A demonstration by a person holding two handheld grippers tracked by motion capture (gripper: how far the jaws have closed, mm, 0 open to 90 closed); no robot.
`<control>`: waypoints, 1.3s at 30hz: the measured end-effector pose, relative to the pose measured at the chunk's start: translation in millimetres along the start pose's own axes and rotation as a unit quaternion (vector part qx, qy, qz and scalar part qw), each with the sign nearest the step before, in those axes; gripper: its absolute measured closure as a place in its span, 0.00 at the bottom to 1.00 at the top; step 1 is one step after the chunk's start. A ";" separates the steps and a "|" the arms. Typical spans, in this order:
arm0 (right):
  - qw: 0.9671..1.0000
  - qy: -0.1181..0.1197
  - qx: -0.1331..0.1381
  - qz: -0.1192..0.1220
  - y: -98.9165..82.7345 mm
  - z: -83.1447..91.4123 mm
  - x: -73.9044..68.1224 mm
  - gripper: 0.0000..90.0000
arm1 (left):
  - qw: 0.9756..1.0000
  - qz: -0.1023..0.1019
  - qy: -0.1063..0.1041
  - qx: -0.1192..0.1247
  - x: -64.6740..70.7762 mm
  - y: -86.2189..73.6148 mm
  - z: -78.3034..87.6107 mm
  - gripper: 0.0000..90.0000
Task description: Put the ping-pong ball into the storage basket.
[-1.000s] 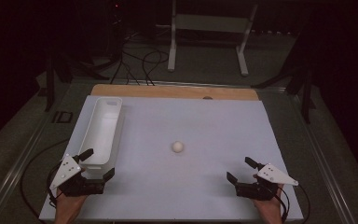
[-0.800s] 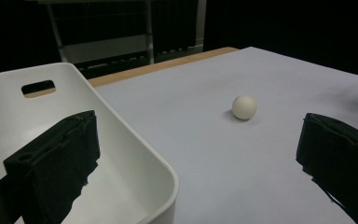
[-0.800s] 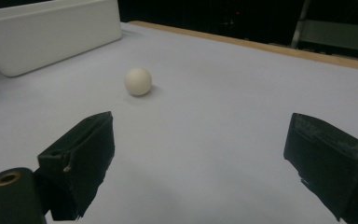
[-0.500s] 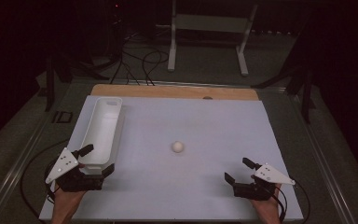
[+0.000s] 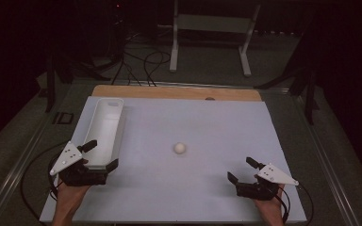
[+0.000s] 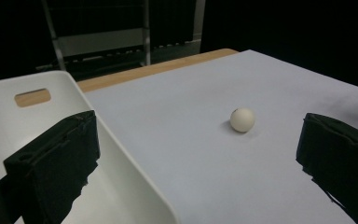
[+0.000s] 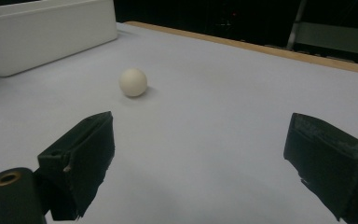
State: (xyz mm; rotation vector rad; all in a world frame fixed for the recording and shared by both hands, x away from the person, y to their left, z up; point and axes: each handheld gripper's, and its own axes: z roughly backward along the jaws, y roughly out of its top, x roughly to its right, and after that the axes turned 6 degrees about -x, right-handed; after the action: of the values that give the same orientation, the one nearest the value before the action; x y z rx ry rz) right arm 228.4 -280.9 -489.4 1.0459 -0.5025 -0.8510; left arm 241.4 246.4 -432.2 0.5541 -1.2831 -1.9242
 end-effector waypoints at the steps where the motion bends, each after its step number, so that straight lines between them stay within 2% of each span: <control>1: 1.000 0.000 0.000 0.000 0.0 0.0 0.0 0.09 | 1.000 0.000 0.000 0.000 0.0 0.0 0.0 0.00; 7: 1.000 0.004 0.007 -0.007 0.9 -0.5 2.5 0.09 | 1.000 -0.017 -0.005 -0.004 3.1 15.1 -6.9 0.00; 17: 1.000 -0.005 0.006 -0.001 -0.7 -2.4 1.6 0.09 | 0.999 -0.026 -0.014 -0.016 4.9 22.5 -15.7 0.00; 20: 1.000 -0.008 0.009 0.000 0.3 -2.7 0.8 0.09 | 0.999 -0.031 -0.014 -0.030 6.3 25.7 -22.2 0.00; 27: 1.000 -0.012 0.010 -0.001 -0.8 -3.3 1.2 0.09 | 0.998 -0.035 -0.017 -0.043 9.6 30.6 -33.8 0.00; 30: 1.000 -0.014 0.008 0.003 -1.2 -3.7 0.8 0.09 | 0.997 -0.035 -0.025 -0.064 11.1 34.1 -42.0 0.00; 37: 1.000 -0.010 0.008 0.002 -1.1 -5.0 -1.3 0.09 | 0.996 -0.037 -0.031 -0.080 12.1 40.5 -50.6 0.00; 39: 1.000 -0.009 0.008 0.001 -1.6 -4.9 -1.3 0.09 | 0.994 -0.043 -0.035 -0.090 13.1 44.1 -55.1 0.00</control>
State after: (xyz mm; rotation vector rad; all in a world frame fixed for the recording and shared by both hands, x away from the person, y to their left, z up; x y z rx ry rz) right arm 230.5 -277.6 -492.9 1.0531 -0.5253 -0.8563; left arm 286.7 194.0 -413.6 0.4600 -1.1305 -2.1220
